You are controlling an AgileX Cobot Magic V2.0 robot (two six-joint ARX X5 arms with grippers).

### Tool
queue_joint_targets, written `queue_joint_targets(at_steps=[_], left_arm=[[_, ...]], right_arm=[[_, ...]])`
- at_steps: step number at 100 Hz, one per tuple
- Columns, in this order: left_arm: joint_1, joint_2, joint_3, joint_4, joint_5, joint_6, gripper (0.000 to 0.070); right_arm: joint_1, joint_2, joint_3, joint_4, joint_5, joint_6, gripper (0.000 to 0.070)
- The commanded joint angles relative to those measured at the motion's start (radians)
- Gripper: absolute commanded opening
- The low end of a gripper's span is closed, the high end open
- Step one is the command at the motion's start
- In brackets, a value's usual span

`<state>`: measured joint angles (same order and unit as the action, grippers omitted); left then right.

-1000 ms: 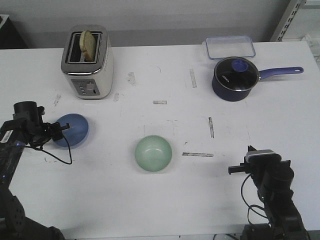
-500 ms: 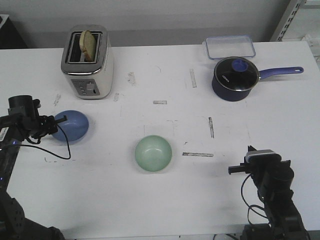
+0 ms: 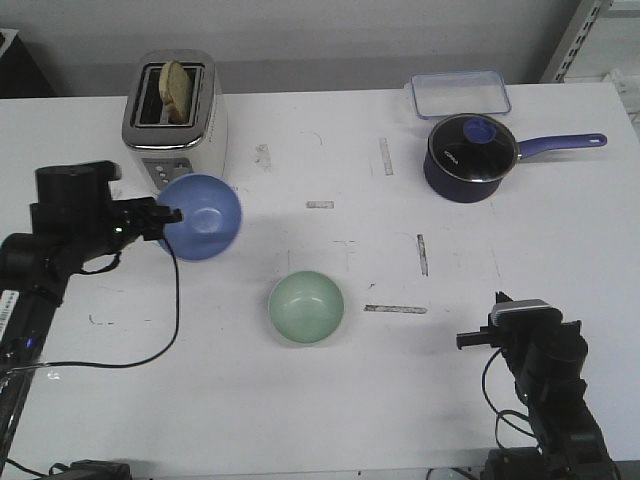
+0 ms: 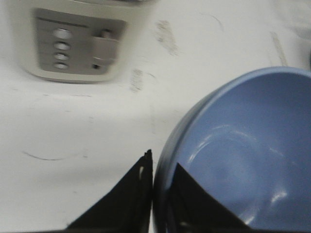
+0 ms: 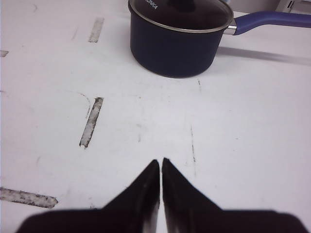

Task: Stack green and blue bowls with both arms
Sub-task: 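Lift the blue bowl with the left gripper over the green bowl, then lower the blue bowl into the green bowl and open the left gripper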

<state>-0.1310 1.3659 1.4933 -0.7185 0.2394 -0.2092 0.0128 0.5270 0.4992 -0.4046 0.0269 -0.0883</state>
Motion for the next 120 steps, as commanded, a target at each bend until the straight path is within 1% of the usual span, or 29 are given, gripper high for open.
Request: queue_joint_targets(at_steps=[1,15,23,33,48,66,93,96,98,110,120], left_arm=[[-0.092,0.015,0.016,-0.018,0.006,-0.014,0.0000],[-0.269,0.053,0.016,-0.067,0.005,0.003,0.0000],[-0.342,0.092,0.016,-0.082,0.005,0.027,0.0000],[-0.400,0.152,0.016,-0.090,0.005,0.037,0.0000],[-0.439,0.243,0.016,-0.088,0.005,0.040,0.0000],[-0.452,0.319,0.016,-0.092,0.005,0.040,0.0000],[-0.452,0.344,0.016,-0.097,0.005,0.040,0.0007],[-0.452,0.344,0.016,-0.097,0.005,0.040,0.0029],[-0.452,0.344,0.016,-0.097,0.005,0.040,0.0062],[-0.452,0.344,0.016,-0.097,0.005,0.040,0.0303],[-0.452,0.342,0.016,-0.097,0.005,0.040,0.0491]], right_arm=[[0.001,0.005,0.010,0.007,-0.001,0.013,0.0000],[0.001,0.005,0.010,0.007,-0.001,0.013,0.0000],[0.001,0.005,0.010,0.007,-0.001,0.013,0.0000],[0.001,0.005,0.010,0.007,-0.001,0.013,0.0000],[0.001,0.005,0.010,0.007,-0.001,0.013,0.0000],[0.001,0.005,0.010,0.007,-0.001,0.013,0.0000],[0.001,0.005,0.010,0.007,-0.001,0.013,0.0000],[0.001,0.005,0.010,0.007,-0.001,0.013,0.0000],[0.001,0.005,0.010,0.007,-0.001,0.013,0.0000],[0.001,0.005,0.010,0.007,-0.001,0.013,0.0000],[0.001,0.005,0.010,0.007,-0.001,0.013,0.0000]])
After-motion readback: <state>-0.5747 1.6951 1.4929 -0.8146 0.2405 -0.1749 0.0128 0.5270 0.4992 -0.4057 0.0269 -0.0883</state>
